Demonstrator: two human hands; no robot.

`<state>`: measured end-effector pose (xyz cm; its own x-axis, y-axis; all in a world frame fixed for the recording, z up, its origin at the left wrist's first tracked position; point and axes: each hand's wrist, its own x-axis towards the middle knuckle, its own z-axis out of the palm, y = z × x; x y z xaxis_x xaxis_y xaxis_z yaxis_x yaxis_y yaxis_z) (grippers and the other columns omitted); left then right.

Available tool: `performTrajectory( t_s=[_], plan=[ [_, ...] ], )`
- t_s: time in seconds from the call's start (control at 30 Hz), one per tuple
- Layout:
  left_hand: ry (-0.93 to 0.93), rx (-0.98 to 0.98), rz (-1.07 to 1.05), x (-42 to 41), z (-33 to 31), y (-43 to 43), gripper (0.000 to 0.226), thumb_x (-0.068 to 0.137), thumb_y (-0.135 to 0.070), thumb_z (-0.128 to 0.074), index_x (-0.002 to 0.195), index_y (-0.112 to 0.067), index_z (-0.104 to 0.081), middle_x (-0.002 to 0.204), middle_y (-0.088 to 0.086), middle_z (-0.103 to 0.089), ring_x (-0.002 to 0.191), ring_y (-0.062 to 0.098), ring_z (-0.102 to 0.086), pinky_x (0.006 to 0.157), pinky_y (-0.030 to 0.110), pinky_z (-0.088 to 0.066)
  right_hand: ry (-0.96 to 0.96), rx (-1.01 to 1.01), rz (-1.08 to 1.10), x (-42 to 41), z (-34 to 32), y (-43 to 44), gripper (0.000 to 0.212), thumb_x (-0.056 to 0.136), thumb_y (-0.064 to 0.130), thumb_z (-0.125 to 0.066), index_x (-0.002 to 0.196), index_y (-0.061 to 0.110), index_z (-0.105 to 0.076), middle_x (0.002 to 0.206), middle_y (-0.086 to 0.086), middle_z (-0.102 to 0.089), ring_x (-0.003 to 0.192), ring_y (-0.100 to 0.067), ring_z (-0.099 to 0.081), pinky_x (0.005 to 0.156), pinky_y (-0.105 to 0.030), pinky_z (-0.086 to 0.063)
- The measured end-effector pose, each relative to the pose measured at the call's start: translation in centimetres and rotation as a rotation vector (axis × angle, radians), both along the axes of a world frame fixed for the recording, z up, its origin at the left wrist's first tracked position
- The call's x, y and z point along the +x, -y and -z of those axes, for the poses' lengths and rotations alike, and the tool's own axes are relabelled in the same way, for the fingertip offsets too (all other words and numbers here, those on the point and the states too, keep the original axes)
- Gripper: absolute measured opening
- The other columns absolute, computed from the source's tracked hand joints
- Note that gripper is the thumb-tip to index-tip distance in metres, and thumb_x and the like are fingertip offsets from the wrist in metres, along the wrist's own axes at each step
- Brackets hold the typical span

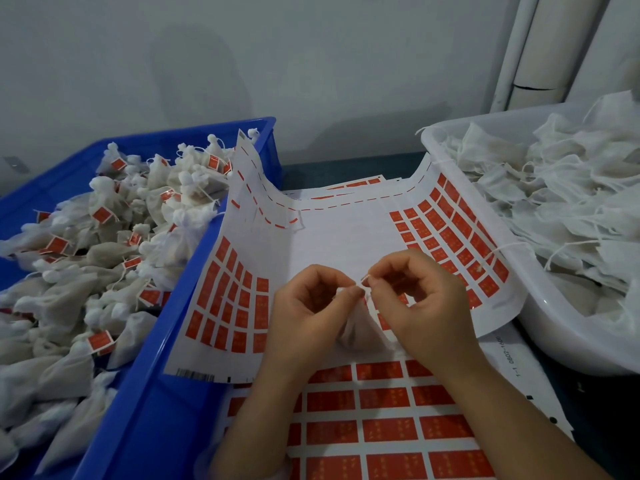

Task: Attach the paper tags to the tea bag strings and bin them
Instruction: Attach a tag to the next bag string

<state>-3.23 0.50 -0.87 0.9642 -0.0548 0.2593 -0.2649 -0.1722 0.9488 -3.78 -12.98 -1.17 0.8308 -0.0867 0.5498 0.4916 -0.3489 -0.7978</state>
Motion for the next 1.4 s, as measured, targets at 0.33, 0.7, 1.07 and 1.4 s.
performTrajectory(
  t_s=[0.33,0.7,1.07,1.4],
  plan=[
    [-0.026,-0.075,0.031,-0.2,-0.2,0.4,0.018,0.084,-0.007,-0.062,0.083,-0.023,-0.070,0.080,-0.005,-0.071,0.081,0.017,-0.069,0.069,0.027,-0.058,-0.209,0.063,-0.110,0.2,0.7,-0.8,0.028,0.094,0.012,-0.049,0.085,0.038,-0.051,0.087,0.022,-0.057,0.091,0.010,-0.054,0.071,-0.002,-0.044],
    [-0.153,-0.016,0.228,-0.3,-0.9,-0.6,0.020,0.060,-0.028,-0.078,0.079,-0.024,-0.072,0.077,0.012,-0.067,0.071,0.040,-0.061,0.070,0.048,-0.056,-0.159,-0.041,-0.142,0.4,0.4,-0.2,0.028,0.092,0.008,-0.052,0.088,0.036,-0.052,0.090,0.023,-0.056,0.086,0.000,-0.061,0.073,-0.008,-0.050],
    [-0.148,0.065,0.317,0.2,-0.6,-2.1,0.024,0.078,0.000,-0.067,0.078,-0.024,-0.071,0.073,0.000,-0.069,0.064,0.019,-0.067,0.061,0.023,-0.055,-0.154,0.039,-0.145,0.5,0.2,0.3,0.031,0.088,0.007,-0.057,0.086,0.037,-0.053,0.085,0.022,-0.059,0.087,0.003,-0.059,0.068,-0.009,-0.051],
    [-0.069,0.188,0.407,0.1,-0.2,-2.1,0.025,0.070,-0.015,-0.076,0.091,-0.021,-0.063,0.086,-0.001,-0.067,0.075,0.024,-0.067,0.066,0.028,-0.057,-0.206,0.051,-0.161,0.7,0.2,0.6,0.028,0.089,0.009,-0.057,0.088,0.037,-0.056,0.087,0.018,-0.060,0.083,0.005,-0.059,0.064,-0.008,-0.048]
  ],
)
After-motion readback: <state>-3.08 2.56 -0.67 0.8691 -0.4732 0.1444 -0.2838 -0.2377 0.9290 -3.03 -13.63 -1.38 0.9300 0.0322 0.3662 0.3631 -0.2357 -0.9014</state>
